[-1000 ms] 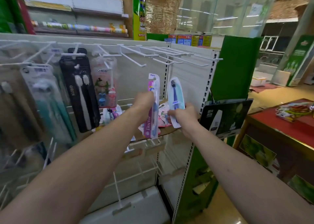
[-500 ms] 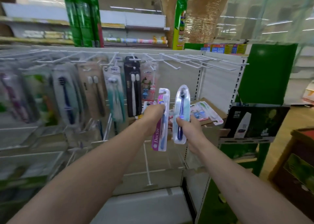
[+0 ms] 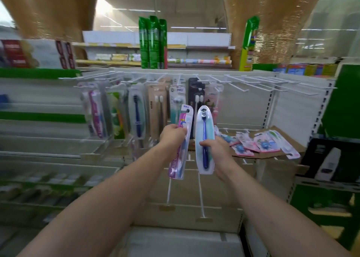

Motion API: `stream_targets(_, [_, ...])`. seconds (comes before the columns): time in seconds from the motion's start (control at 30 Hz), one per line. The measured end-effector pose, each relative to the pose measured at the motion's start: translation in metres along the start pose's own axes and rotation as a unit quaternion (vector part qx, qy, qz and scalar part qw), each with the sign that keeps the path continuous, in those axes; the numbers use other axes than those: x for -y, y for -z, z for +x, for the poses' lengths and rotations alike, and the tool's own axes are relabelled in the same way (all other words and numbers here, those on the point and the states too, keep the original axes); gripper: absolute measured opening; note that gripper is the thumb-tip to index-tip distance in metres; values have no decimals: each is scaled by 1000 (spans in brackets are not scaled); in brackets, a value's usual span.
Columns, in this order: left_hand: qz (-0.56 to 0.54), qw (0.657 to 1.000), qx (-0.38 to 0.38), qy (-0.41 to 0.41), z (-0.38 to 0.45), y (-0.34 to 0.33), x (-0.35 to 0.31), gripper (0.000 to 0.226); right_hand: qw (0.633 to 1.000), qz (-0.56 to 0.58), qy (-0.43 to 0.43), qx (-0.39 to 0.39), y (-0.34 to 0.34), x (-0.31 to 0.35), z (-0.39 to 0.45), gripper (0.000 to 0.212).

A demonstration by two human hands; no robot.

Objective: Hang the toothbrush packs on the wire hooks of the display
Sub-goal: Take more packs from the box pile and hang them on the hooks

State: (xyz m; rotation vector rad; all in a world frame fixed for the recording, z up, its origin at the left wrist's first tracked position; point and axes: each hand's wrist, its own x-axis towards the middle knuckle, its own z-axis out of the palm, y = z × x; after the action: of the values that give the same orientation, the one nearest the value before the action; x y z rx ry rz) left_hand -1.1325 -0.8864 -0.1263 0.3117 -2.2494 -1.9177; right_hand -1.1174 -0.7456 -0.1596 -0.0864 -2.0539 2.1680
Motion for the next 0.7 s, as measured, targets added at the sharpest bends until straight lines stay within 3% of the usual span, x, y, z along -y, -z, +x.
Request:
stream_targets(0.43, [-21,991,-127,-35,9,133,7,16,992,0,56,116,-132,-1,-9,17])
stream_targets(0.7, [-22,989,-136,-45,34,190,16,14,991,-31,86,97,-192,14,1,17])
